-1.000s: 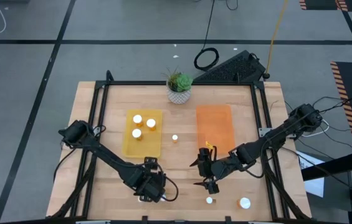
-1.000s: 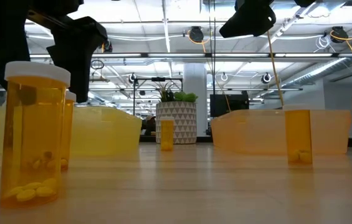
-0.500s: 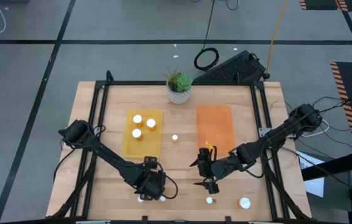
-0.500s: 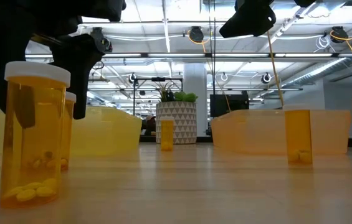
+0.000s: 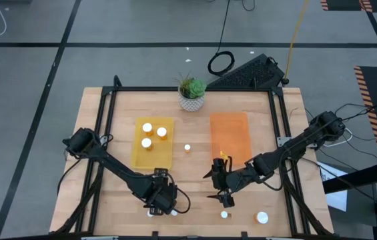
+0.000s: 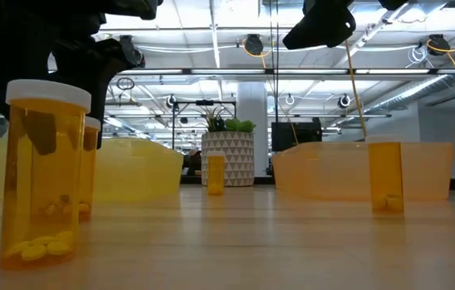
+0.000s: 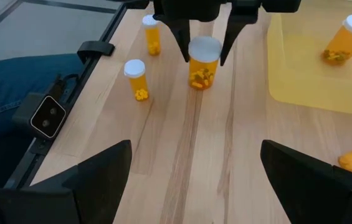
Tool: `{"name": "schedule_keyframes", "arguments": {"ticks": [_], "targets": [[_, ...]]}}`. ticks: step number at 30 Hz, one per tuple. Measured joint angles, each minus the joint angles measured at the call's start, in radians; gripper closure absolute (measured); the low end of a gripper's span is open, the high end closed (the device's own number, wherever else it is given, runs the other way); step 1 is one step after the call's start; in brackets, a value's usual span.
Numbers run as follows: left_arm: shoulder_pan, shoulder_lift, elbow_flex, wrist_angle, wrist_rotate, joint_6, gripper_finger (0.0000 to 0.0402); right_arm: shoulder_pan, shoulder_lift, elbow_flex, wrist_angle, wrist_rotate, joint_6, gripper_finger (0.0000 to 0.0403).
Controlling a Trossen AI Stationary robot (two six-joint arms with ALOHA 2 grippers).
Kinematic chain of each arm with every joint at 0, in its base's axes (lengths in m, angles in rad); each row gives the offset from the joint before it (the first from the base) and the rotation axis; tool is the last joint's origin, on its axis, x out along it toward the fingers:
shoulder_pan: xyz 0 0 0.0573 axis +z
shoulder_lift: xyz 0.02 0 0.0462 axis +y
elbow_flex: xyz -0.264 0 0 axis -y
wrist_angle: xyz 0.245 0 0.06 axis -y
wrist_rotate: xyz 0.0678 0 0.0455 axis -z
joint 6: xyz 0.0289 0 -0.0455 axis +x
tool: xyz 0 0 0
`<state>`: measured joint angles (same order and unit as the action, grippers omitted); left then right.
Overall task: Pick and place medicine bottles into bin by pill shape (circle, oval)
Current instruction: Put the large medicine bottle into the yellow bin
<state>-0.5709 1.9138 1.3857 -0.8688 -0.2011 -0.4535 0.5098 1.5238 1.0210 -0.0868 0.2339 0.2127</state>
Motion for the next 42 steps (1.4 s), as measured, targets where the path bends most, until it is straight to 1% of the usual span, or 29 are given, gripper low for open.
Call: {"name": "schedule_keyframes", "arguments": {"ticks": [2,4,10,14,18,21,25,29,33,37,40,42], "targets": [[0.000,-0.005,0.000,-0.007,0.003,0.003,0.0194,0.000,0.000,0.000,0.000,0.000,0.000,0.0051],[0.004,-0.016,0.000,-0.009,0.003,0.003,0.0196,0.000,0.000,0.000,0.000,0.000,0.000,0.0051],[0.021,-0.075,0.001,-0.026,-0.006,0.001,0.0162,0.000,0.000,0.000,0.000,0.000,0.000,0.0051],[0.035,-0.134,0.002,-0.028,-0.026,0.026,0.0157,0.000,0.000,0.000,0.000,0.000,0.000,0.0051],[0.057,-0.203,0.002,-0.056,-0.069,0.049,0.0170,0.000,0.000,0.000,0.000,0.000,0.000,0.0051],[0.068,-0.236,0.002,-0.056,-0.073,0.049,0.0184,0.000,0.000,0.000,0.000,0.000,0.000,0.0051],[0.056,-0.240,0.002,-0.041,-0.070,0.076,0.0194,0.000,0.000,0.000,-0.001,0.000,0.000,0.0051],[0.023,-0.211,-0.001,-0.040,-0.069,0.087,0.0192,0.000,0.000,0.000,-0.006,0.000,0.001,0.0051],[-0.013,-0.163,-0.001,0.036,-0.068,0.139,0.0172,0.000,0.000,0.000,-0.005,0.000,0.002,0.0051],[-0.044,-0.097,-0.001,0.117,-0.038,0.266,0.0132,0.000,0.000,0.000,-0.001,0.000,0.003,0.0051],[-0.055,-0.063,-0.003,0.123,-0.027,0.324,0.0101,-0.003,0.000,0.000,0.000,0.000,0.003,0.0051],[-0.051,-0.047,-0.003,0.126,-0.023,0.349,0.0088,-0.005,0.000,0.000,-0.001,0.000,0.003,0.0051]]}}
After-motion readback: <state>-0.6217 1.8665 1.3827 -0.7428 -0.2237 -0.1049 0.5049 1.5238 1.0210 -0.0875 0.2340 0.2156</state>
